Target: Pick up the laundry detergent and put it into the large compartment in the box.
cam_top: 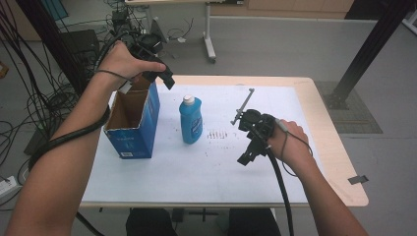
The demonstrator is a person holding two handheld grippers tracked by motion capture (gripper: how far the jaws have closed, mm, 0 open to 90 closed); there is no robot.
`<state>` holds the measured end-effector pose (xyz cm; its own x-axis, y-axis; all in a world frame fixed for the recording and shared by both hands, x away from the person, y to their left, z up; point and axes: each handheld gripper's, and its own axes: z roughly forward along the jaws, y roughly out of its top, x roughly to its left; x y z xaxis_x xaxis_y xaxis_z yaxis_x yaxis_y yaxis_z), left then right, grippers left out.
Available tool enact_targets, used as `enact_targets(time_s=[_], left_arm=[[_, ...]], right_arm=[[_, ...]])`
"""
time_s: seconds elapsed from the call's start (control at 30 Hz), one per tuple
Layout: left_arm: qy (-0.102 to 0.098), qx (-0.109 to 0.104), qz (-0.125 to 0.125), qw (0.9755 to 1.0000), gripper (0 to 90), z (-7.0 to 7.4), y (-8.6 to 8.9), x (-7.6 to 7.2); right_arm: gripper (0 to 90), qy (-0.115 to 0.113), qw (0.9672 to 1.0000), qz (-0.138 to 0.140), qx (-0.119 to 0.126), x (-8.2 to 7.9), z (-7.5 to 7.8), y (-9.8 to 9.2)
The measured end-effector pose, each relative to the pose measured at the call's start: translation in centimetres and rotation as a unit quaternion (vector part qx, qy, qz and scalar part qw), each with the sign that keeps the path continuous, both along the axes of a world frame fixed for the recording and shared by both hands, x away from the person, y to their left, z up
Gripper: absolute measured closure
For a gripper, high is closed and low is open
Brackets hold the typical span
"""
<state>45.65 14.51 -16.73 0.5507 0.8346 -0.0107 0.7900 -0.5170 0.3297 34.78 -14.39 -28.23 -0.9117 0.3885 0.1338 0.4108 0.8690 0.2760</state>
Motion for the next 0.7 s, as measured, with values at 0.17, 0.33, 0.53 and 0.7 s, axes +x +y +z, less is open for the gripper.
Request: enact_targets(time_s=[0.17,0.33,0.53,0.7], left_arm=[[0.002,-0.001,-0.001,1.0000,11.0,-0.1,0.0,0.1],[0.000,-0.003,-0.002,1.0000,11.1,0.1,0.2,0.0],[-0.003,-0.006,-0.005,1.0000,11.1,0.5,0.3,-0.3],[-0.008,-0.008,-0.007,0.9999,11.1,1.1,0.1,-0.6]], right_arm=[[3.6,0.002,1.0000,0.003,-0.003,0.1,-0.3,-0.1],[3.6,0.004,1.0000,0.005,-0.003,0.2,-0.5,0.0],[3.6,0.006,0.9999,0.006,-0.006,0.2,-0.6,0.0],[3.6,0.006,0.9999,0.007,-0.008,0.3,-0.7,0.1]])
